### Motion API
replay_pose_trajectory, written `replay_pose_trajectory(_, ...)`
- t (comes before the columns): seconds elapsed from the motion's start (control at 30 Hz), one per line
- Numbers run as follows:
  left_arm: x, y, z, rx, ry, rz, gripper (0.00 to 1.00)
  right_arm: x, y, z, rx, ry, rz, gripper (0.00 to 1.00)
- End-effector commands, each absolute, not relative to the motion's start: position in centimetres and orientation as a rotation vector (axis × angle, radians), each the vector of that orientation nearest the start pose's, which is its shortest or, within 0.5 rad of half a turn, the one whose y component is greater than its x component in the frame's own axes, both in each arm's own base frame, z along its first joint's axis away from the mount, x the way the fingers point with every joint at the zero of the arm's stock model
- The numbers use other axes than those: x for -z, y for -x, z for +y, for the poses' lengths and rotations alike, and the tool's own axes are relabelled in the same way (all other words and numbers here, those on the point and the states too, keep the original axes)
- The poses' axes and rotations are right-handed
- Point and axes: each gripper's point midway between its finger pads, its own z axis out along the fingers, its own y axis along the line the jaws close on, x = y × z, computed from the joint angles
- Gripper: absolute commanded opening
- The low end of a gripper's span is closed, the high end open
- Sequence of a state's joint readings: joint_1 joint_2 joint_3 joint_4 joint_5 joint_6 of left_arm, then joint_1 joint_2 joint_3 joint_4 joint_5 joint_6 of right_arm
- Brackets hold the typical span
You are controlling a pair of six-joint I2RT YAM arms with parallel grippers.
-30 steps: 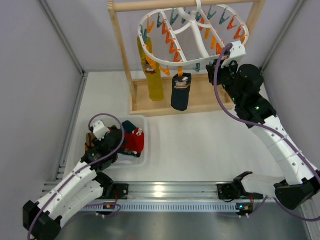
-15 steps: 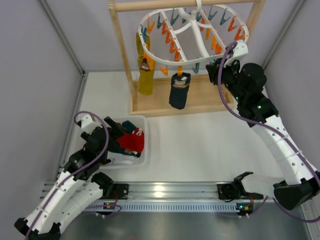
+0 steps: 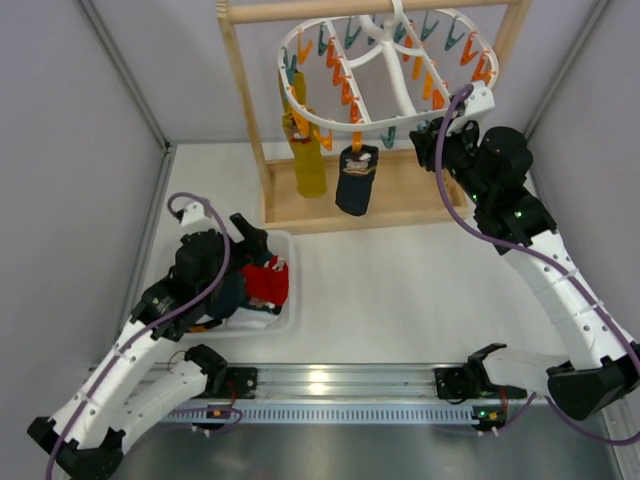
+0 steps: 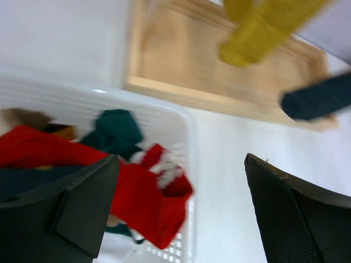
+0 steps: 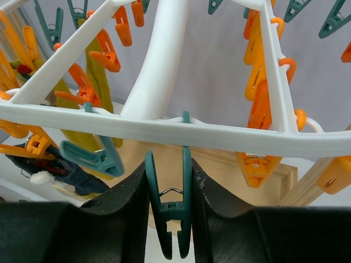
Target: Remove the socks clipped to the hanger
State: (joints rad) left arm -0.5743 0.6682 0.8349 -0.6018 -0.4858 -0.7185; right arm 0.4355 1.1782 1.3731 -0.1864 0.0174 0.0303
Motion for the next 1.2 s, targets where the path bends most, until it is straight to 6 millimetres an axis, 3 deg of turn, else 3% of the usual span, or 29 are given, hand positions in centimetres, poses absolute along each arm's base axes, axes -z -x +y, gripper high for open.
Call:
replay_pose_trajectory(0.0, -29.9, -25.7, -17.8, 0.768, 0.049, 1.802, 0.99, -40.8, -35.2, 15.6, -0.349, 0.300, 1.610, 0.28)
replay_pose_trajectory(0.07, -29.4, -26.2, -21.0, 0.861, -0.117, 1.798, 0.99, -40.9, -35.0, 15.6, -0.352, 0.296, 1.611, 0.28)
replay_pose_trajectory(0.1, -28.0, -27.0, -23.0, 0.906, -0.192, 1.837, 0.99, -40.8, -34.8, 16.1, -0.379, 0.315, 1.610, 0.28)
replay_pose_trajectory(0.13, -29.6, -26.9, -24.9, 0.998, -0.281, 1.760, 0.99, -40.6, -34.6, 16.4, -0.398, 0.330, 1.613, 0.28)
replay_pose_trajectory(0.23, -29.3, -29.1, -26.6, 0.992, -0.317, 1.735, 0.99, -40.4, -34.1, 16.7, -0.426, 0.348, 1.617, 0.28)
replay_pose_trajectory(0.57, -28.3, -33.6, -28.9, 0.819, -0.570, 1.509, 0.99, -41.0, -32.7, 17.9, -0.519, 0.398, 1.607, 0.28)
replay_pose_trajectory(0.7, -29.7, -35.6, -28.9, 0.762, -0.554, 1.395, 0.99, -41.7, -32.2, 18.1, -0.540, 0.413, 1.598, 0.28)
replay_pose_trajectory(1.0, -28.0, -38.8, -31.2, 0.759, -0.611, 1.390, 0.99, -43.3, -31.1, 18.9, -0.604, 0.454, 1.568, 0.28)
replay_pose_trajectory(1.17, -28.3, -39.5, -31.6, 0.770, -0.602, 1.369, 0.99, -43.5, -30.9, 19.2, -0.617, 0.464, 1.562, 0.28)
